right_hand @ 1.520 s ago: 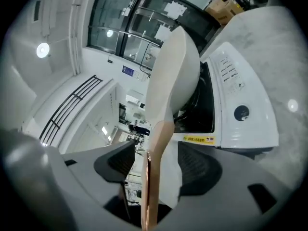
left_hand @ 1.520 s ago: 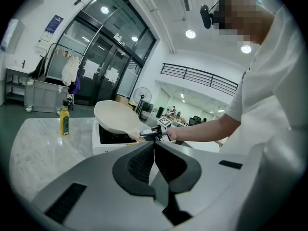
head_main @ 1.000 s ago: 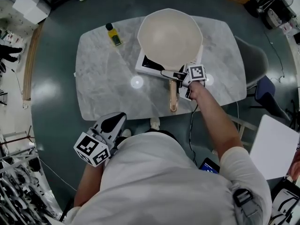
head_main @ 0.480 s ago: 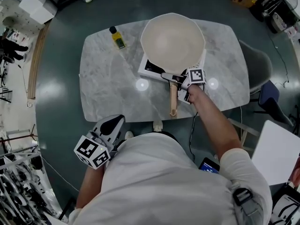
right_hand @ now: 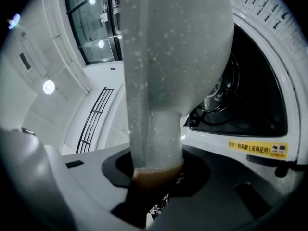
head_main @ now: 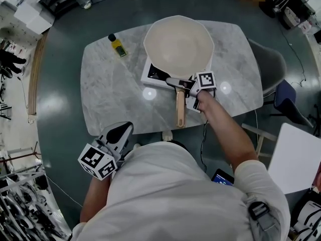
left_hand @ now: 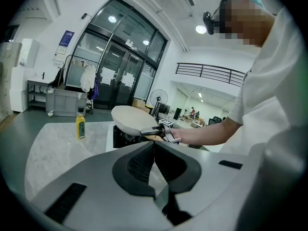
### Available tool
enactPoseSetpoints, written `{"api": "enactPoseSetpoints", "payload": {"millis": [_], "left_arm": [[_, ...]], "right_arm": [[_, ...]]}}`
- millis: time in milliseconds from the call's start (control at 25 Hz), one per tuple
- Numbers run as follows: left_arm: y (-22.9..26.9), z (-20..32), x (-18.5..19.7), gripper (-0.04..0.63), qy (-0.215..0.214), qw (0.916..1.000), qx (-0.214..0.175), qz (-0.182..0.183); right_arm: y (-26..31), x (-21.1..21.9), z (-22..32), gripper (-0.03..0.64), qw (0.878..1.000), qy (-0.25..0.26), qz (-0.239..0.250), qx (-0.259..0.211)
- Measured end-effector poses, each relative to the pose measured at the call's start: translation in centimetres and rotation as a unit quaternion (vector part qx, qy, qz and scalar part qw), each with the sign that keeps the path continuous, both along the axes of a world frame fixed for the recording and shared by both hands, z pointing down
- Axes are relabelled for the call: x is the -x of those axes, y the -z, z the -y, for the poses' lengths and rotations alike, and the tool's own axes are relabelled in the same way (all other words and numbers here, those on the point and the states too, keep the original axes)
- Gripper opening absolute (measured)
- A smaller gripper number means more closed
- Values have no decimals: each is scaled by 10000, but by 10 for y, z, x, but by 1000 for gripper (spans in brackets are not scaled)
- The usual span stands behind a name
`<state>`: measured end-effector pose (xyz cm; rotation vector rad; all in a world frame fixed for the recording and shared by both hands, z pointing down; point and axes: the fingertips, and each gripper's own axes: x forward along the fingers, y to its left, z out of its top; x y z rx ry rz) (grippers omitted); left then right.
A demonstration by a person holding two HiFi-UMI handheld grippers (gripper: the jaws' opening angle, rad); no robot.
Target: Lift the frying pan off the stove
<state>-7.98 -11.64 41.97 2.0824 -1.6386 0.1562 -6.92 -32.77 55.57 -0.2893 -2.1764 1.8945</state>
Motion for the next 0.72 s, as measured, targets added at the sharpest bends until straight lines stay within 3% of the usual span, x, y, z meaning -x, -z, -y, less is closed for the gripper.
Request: {"api": "enactPoseSetpoints", "payload": {"millis": [280, 720], "left_arm": [[-1, 15, -10, 20, -235, 9997, -66, -44], [-3, 38, -28, 20, -650, 9978, -57, -61]], "right_arm": [[32, -27, 23, 149, 9994, -323, 136, 54], [35, -113, 88, 152, 9931, -1168, -69, -80]]}}
